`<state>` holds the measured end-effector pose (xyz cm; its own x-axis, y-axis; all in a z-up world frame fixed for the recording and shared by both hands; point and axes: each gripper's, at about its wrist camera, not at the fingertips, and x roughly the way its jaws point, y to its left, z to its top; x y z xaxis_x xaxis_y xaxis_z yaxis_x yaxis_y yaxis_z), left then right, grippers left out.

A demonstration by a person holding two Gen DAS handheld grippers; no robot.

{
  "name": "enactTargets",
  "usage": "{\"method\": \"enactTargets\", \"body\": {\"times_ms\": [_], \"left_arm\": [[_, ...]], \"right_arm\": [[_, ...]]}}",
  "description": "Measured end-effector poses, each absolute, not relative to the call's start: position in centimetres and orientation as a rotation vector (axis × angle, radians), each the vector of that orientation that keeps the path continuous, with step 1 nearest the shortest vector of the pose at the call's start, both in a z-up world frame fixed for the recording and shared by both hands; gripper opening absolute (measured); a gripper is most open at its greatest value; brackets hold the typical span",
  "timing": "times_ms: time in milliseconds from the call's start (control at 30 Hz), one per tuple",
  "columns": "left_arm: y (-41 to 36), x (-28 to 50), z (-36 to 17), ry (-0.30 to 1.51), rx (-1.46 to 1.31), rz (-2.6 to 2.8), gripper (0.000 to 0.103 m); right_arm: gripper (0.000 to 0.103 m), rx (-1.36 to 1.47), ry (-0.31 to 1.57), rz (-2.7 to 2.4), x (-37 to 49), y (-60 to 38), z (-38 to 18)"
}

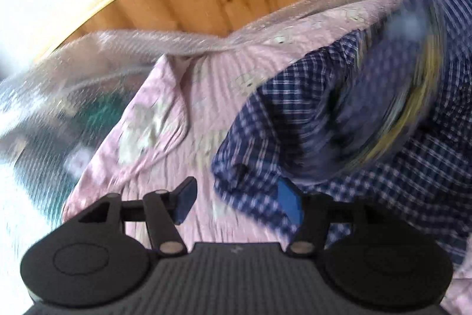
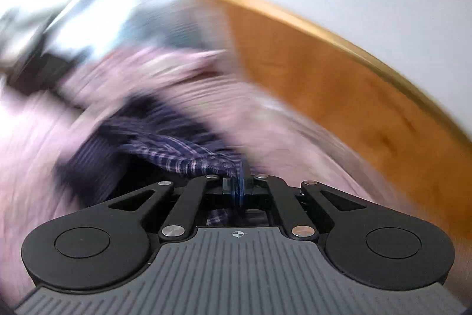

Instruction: Fold clothes

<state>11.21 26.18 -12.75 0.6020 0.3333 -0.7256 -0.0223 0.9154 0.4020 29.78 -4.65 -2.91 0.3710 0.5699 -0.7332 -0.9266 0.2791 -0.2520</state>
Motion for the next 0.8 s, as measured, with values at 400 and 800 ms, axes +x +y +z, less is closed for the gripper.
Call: {"method": "enactTargets", "body": {"times_ms": [400,800], "left_arm": [[21.3,14.6,-19.0,0.858,0.783,-0.088,0.063],[20.8,12.6,-8.7,0.702,0.553,-0.042,0.002]], "right_arm": [[0.085,-0.69,0.582,1.025,33.1,-3.0,-2.9],[0.002,-0.491,0.574,1.157,33.6,-6.4,3.1]]}}
